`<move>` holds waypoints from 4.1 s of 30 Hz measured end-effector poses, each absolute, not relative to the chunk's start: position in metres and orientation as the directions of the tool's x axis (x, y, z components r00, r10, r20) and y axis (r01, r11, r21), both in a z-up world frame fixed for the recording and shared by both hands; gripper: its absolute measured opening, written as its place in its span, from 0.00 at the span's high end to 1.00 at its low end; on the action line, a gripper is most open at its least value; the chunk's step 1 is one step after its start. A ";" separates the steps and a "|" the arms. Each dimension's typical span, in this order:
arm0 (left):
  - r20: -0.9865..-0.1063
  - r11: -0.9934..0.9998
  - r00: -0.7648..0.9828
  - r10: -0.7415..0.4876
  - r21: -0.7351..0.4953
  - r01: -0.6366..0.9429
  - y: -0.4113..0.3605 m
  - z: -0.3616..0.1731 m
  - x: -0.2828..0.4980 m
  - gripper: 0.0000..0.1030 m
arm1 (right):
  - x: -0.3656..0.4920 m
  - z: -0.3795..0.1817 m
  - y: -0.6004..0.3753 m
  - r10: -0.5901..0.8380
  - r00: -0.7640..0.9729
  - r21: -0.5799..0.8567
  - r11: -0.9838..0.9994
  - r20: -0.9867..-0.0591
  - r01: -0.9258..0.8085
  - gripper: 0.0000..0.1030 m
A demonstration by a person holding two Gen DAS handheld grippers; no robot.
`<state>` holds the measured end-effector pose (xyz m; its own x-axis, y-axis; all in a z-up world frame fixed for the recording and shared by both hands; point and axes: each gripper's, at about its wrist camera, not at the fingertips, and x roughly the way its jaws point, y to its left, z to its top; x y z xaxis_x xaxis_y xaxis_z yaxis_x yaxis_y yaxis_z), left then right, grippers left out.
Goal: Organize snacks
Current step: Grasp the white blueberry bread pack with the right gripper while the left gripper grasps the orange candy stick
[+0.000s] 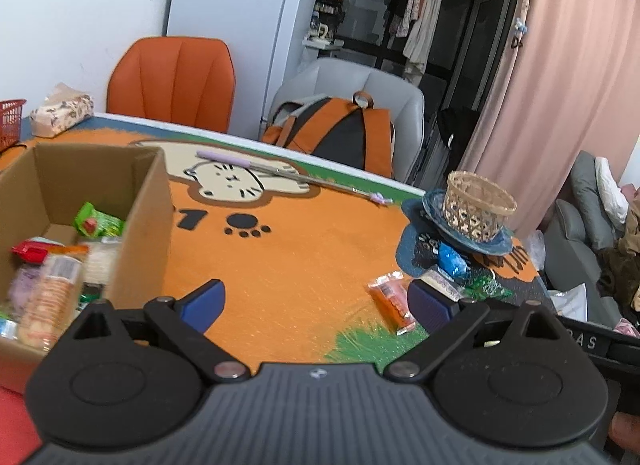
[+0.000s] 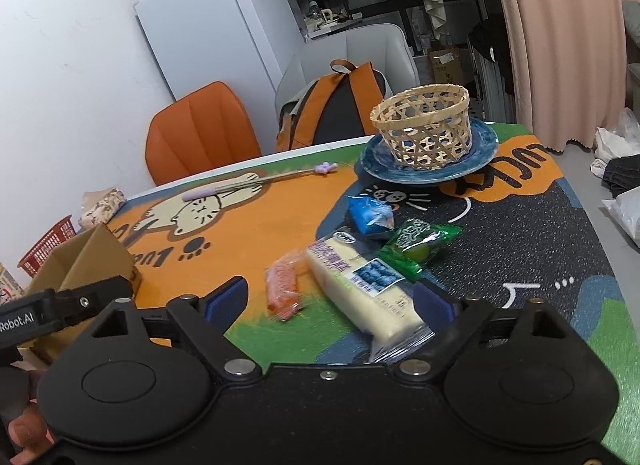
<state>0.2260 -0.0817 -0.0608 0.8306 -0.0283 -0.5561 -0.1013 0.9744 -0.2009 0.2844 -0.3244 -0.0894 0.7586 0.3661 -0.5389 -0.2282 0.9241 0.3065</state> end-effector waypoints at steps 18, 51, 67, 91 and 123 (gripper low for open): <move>-0.604 0.975 0.797 0.010 -0.171 -0.143 -0.094 -0.089 0.256 0.09 | 0.315 -0.124 -0.317 0.386 0.709 0.293 0.921 -0.591 -0.257 0.36; -0.624 0.966 0.776 -0.087 -0.242 -0.087 -0.140 -0.124 0.303 0.26 | 0.313 -0.125 -0.336 0.391 0.736 0.366 0.907 -0.553 -0.207 0.69; -0.598 0.975 0.797 -0.086 -0.216 -0.057 -0.146 -0.128 0.312 0.34 | 0.316 -0.128 -0.339 0.372 0.739 0.369 0.912 -0.562 -0.178 0.68; -0.626 0.971 0.766 -0.148 -0.240 -0.008 -0.125 -0.122 0.285 0.58 | 0.313 -0.127 -0.331 0.376 0.735 0.337 0.918 -0.564 -0.211 0.68; -0.628 0.989 0.778 -0.024 -0.129 -0.074 -0.125 -0.124 0.278 0.52 | 0.309 -0.128 -0.310 0.321 0.753 0.216 0.947 -0.574 -0.239 0.40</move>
<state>0.2780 -0.1248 -0.1236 0.7778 -0.0237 -0.6281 -0.0741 0.9889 -0.1291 0.3085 -0.3102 -0.1283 0.7535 0.3214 -0.5736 -0.2392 0.9466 0.2162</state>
